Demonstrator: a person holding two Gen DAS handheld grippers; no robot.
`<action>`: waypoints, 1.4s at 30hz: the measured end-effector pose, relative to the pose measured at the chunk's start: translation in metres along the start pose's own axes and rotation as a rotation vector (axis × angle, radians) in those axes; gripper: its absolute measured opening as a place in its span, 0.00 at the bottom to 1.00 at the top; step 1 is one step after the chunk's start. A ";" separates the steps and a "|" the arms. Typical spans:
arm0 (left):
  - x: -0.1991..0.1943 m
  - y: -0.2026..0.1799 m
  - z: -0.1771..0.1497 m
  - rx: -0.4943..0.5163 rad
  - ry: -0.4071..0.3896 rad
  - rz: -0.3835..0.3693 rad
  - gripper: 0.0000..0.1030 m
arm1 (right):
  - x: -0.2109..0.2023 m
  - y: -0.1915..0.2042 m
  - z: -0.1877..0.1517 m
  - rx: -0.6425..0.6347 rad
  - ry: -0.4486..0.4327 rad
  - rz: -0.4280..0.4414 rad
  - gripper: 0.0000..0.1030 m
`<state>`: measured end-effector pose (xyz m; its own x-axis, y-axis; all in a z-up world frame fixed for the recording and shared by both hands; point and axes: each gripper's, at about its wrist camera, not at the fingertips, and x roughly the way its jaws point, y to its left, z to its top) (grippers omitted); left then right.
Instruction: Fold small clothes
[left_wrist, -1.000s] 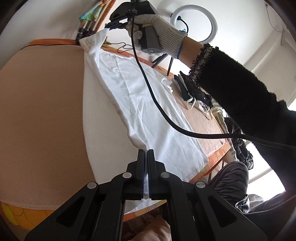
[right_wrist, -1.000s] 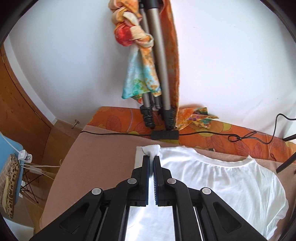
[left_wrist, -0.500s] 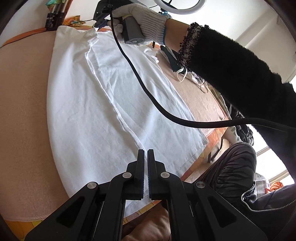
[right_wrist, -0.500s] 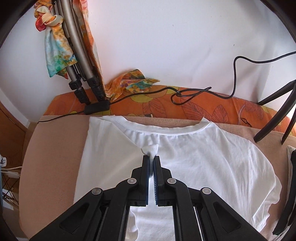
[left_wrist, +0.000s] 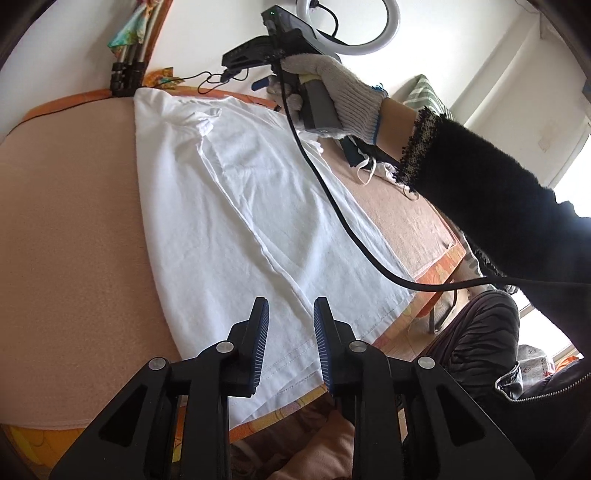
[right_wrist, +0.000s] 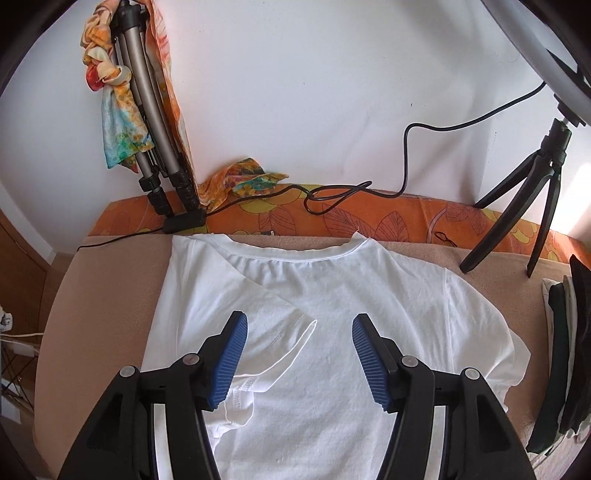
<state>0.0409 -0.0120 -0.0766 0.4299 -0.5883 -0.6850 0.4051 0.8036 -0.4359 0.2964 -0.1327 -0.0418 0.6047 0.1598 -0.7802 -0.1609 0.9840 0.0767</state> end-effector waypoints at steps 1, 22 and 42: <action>-0.004 0.002 0.000 -0.005 -0.013 0.010 0.23 | -0.010 -0.005 -0.003 0.010 -0.013 0.011 0.60; 0.063 -0.108 0.002 0.218 -0.021 0.044 0.28 | -0.162 -0.157 -0.100 0.014 -0.194 0.094 0.62; 0.185 -0.211 -0.014 0.477 0.179 0.088 0.41 | -0.133 -0.248 -0.094 0.016 -0.128 0.206 0.62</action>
<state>0.0233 -0.2887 -0.1197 0.3510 -0.4621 -0.8144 0.7146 0.6942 -0.0859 0.1831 -0.4056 -0.0154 0.6546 0.3651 -0.6619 -0.2793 0.9305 0.2370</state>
